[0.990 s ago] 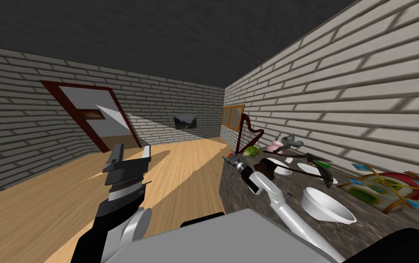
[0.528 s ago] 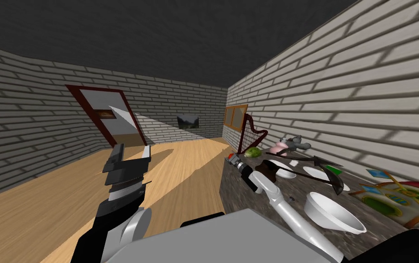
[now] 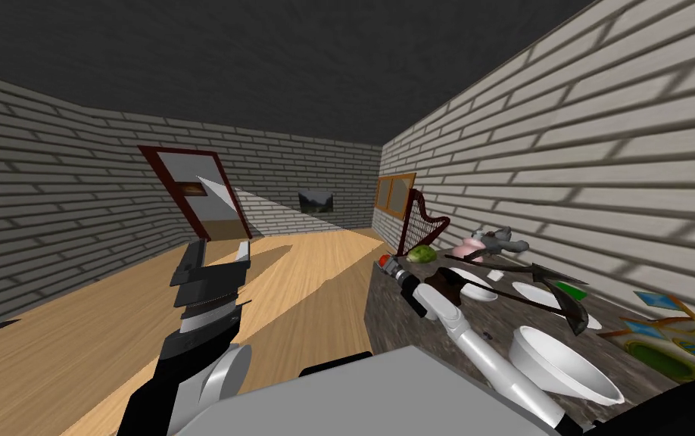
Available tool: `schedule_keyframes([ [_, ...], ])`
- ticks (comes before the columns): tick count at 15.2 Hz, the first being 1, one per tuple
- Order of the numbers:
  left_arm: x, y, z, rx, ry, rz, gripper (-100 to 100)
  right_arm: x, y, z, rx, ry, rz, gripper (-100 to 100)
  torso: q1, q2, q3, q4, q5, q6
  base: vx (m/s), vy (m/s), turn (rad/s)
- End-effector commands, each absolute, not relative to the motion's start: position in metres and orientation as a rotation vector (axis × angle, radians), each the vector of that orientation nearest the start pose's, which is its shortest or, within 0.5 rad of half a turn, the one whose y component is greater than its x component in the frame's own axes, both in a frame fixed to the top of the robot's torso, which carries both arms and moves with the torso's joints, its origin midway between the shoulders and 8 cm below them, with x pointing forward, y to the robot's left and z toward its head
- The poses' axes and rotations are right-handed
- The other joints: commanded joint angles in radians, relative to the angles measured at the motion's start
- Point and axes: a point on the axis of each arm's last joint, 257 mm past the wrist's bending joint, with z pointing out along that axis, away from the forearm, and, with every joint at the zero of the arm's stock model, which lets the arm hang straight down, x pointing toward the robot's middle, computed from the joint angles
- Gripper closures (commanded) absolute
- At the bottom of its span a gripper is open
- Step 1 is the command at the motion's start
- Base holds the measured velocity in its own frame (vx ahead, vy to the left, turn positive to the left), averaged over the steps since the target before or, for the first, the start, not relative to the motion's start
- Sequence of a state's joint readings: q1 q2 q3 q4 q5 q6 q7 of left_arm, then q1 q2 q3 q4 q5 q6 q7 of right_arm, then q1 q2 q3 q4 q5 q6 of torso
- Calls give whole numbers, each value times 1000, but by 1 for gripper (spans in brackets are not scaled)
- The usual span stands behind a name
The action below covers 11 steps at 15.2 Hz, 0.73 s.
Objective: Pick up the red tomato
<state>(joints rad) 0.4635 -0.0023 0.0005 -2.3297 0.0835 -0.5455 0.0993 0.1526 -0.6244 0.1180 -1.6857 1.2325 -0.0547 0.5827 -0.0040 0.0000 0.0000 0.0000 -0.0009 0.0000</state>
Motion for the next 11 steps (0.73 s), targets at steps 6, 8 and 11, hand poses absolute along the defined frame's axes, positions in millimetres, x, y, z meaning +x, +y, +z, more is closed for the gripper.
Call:
schedule_keyframes([
  [6, 325, 282, 66, -636, 442, -1489, 0, 486, -358, -280, -983, 1553, -688, -100, -1, 0, 0, 0, 0, 0, -21, -52, 93],
  [8, 325, 283, 66, -636, 442, -1489, 0, 478, -364, -297, -1016, 1578, -706, -100, -1, -1, 0, 0, 0, 0, -5, -53, 58],
  [11, 325, 283, 66, -636, 442, -1489, 0, 481, -361, -289, -998, 1567, -697, 100, 1, -2, -1, 0, 0, 0, -1, -16, 6],
])
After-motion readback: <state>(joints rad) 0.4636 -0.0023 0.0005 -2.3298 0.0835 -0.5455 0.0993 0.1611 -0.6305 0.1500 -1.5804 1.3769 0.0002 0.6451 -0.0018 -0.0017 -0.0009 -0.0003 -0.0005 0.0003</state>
